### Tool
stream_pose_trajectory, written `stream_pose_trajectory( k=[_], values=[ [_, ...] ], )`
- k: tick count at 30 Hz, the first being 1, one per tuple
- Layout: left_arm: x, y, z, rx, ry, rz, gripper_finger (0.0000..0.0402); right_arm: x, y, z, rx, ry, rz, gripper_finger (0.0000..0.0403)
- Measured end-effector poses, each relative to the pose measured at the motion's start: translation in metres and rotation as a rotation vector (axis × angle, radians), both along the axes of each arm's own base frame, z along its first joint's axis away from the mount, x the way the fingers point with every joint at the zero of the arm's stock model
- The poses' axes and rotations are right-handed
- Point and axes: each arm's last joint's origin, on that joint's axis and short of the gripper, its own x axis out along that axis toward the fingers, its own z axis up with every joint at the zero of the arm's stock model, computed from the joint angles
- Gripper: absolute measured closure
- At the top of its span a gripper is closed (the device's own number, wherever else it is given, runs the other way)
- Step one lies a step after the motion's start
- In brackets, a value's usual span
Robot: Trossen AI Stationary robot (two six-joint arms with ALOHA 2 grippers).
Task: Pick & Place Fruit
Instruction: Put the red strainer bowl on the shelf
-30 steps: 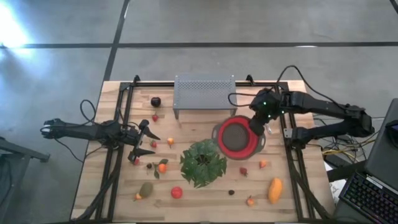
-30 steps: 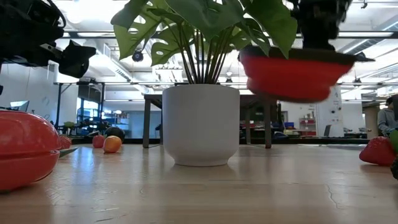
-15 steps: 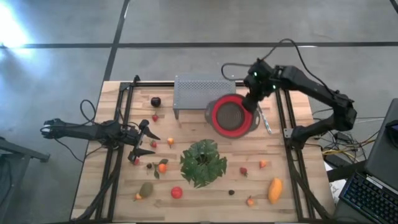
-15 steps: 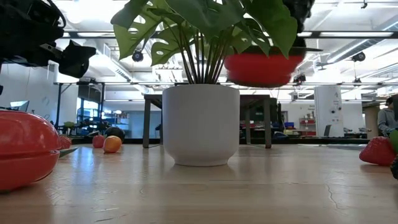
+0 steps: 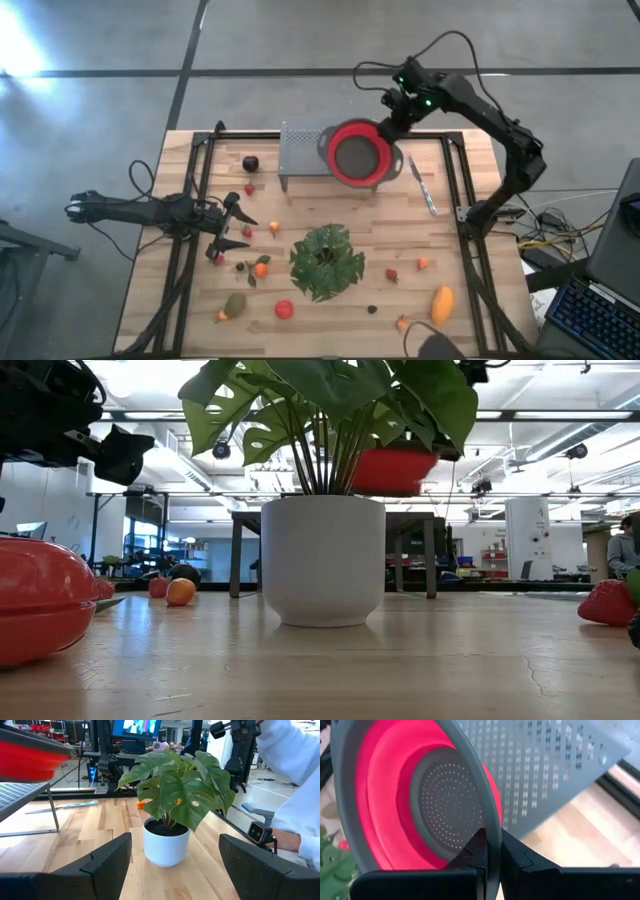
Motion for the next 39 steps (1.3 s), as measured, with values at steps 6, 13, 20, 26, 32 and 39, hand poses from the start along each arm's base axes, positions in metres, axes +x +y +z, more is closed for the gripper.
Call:
stream_pose_trajectory(
  k=[6, 13, 20, 26, 32, 39],
  values=[
    [0.0, 0.0, 0.0, 0.0, 0.0, 0.0, 0.0096, 0.016, -0.022, 0.001, 0.043, 0.004, -0.01, 0.0389],
    [0.0, 0.0, 0.0, 0.0, -0.001, 0.0, 0.0096, 0.027, -0.05, -0.007, 0.091, 0.047, -0.044, 0.0389],
    [0.0, 0.0, 0.0, 0.0, 0.0, 0.0, 0.0096, 0.02, -0.076, -0.019, 0.128, 0.076, -0.104, 0.0389],
    [0.0, 0.0, 0.0, 0.0, 0.0, 0.0, 0.0096, 0.014, -0.088, -0.029, 0.17, 0.072, -0.114, 0.0389],
    [0.0, 0.0, 0.0, 0.0, -0.001, 0.0, 0.0096, 0.014, -0.093, -0.037, 0.201, 0.064, -0.092, 0.0383],
    [0.0, 0.0, 0.0, 0.0, 0.0, 0.0, 0.0096, 0.014, -0.095, -0.041, 0.198, 0.068, -0.069, 0.0374]
  ],
)
